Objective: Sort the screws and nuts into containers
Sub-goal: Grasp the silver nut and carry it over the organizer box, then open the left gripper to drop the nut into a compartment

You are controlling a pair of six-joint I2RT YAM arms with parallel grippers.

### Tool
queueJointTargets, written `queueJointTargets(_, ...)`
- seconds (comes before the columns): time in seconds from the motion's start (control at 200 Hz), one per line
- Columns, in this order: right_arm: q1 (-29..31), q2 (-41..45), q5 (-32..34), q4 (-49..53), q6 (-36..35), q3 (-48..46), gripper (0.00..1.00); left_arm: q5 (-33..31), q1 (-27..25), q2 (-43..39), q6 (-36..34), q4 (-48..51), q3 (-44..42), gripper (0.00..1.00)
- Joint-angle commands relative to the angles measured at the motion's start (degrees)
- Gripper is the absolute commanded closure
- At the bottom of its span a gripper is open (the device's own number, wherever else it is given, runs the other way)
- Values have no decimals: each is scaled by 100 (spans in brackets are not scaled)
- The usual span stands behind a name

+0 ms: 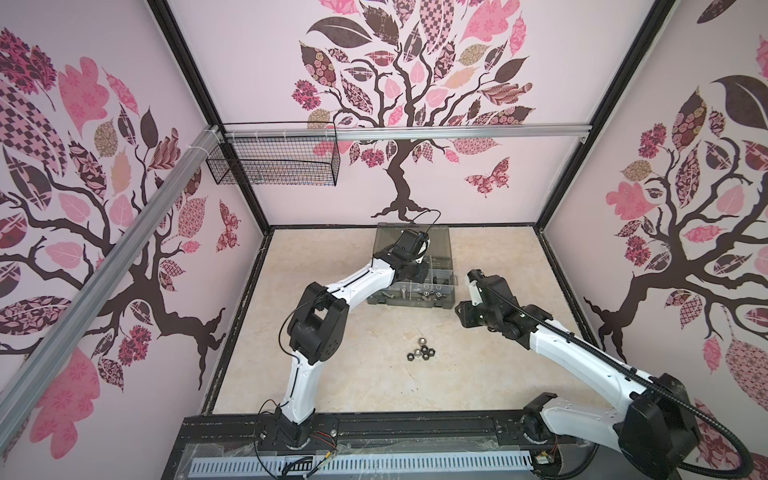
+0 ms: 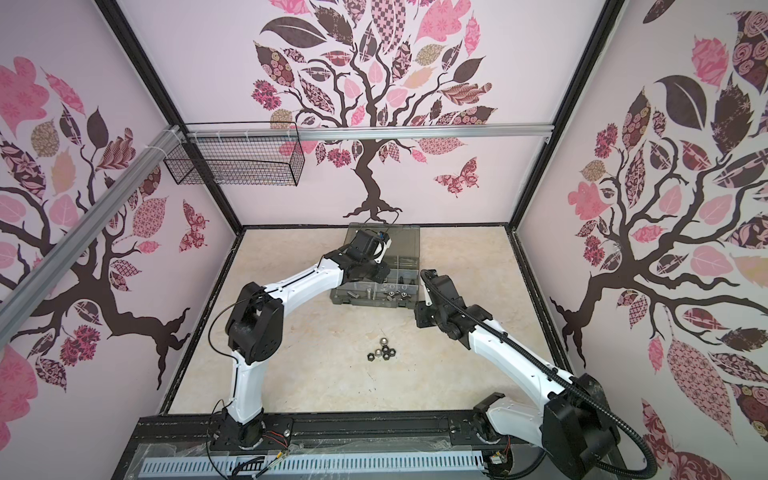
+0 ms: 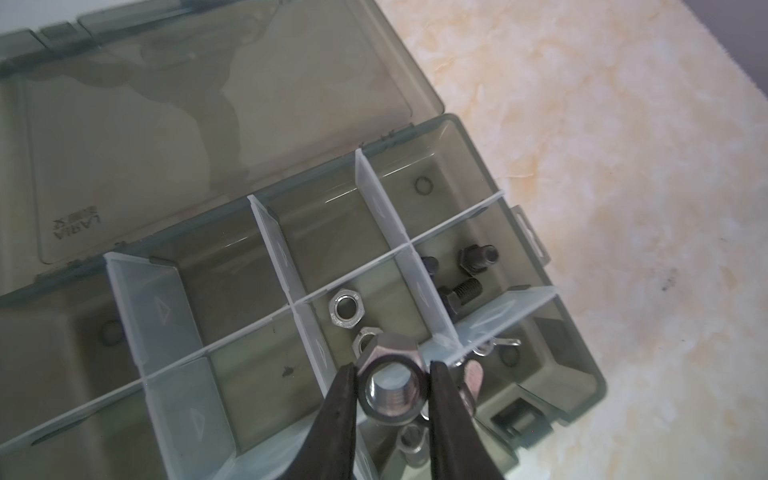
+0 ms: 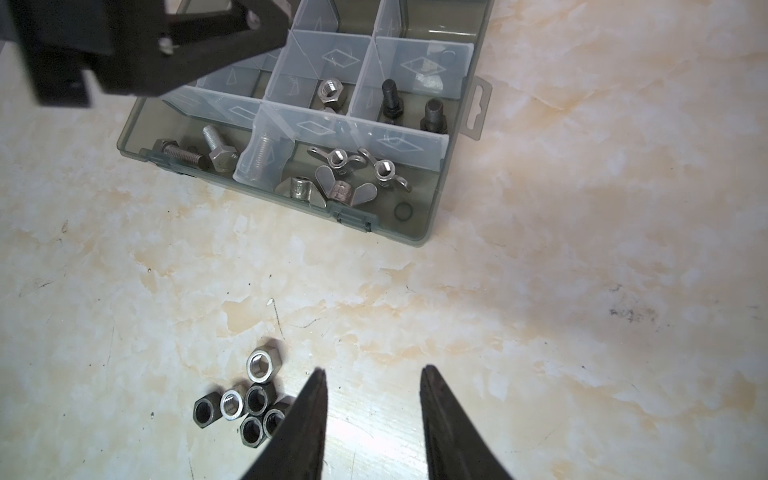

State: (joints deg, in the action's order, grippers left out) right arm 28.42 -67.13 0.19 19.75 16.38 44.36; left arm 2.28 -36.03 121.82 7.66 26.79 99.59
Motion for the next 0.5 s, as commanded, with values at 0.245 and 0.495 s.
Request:
queueJointTargets(0.245, -21, -277, -50, 161, -82, 90, 60, 359, 33, 614, 16, -13, 667, 74)
queueJointTargets(0.495, -24, -326, -36, 176, -133, 152, 60, 404, 31, 474, 86, -108, 534, 59)
